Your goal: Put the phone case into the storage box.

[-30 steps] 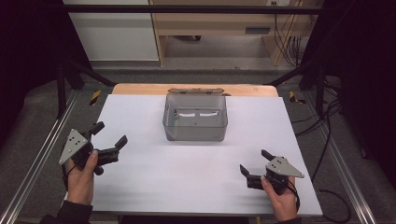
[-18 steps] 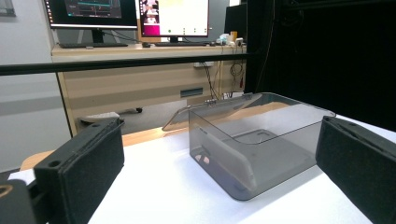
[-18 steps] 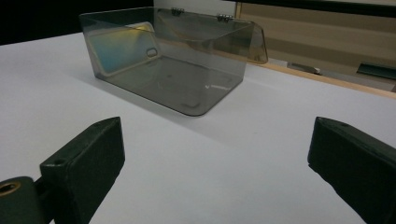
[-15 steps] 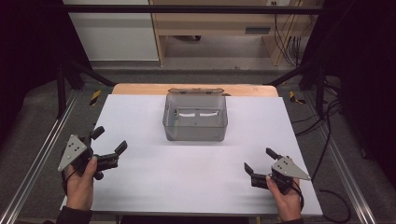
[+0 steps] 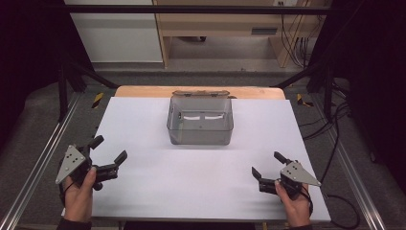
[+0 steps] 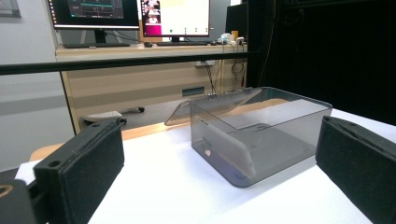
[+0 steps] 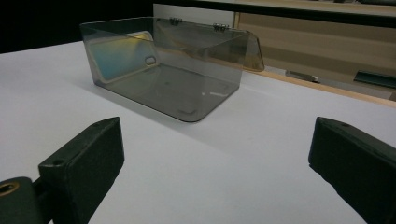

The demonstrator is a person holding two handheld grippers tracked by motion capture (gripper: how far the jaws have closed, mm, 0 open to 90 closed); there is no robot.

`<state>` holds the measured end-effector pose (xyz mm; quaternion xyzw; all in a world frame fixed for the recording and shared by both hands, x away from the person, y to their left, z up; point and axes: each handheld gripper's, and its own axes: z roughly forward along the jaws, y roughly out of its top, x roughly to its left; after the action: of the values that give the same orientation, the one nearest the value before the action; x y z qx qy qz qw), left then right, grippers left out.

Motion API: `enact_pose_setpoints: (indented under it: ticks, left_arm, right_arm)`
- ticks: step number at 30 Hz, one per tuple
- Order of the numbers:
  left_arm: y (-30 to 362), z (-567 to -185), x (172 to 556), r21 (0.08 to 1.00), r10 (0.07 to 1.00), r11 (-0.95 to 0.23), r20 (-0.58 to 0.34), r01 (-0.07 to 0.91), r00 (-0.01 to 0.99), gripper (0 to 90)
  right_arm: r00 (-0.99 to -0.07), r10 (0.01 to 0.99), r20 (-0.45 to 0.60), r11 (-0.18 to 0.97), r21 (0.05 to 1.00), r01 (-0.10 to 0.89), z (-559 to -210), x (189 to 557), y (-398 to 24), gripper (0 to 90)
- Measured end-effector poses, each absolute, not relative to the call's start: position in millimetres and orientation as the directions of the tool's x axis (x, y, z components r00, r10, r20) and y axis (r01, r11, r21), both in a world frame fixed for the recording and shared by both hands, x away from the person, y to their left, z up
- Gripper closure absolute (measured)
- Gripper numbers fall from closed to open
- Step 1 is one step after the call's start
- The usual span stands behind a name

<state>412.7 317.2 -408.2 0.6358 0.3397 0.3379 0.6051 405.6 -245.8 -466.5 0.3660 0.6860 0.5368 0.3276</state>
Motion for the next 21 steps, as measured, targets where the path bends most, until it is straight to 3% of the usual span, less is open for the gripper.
enact_pose_setpoints:
  ticks: [21]
  left_arm:
    - [333, -439, 400, 0.998, 0.841, -0.014, -0.017, 0.053, 0.54, 0.9]
  right_arm:
    - [-0.52, 0.852, -0.061, 0.159, 0.976, 0.145, -467, 405, -245, 3.6]
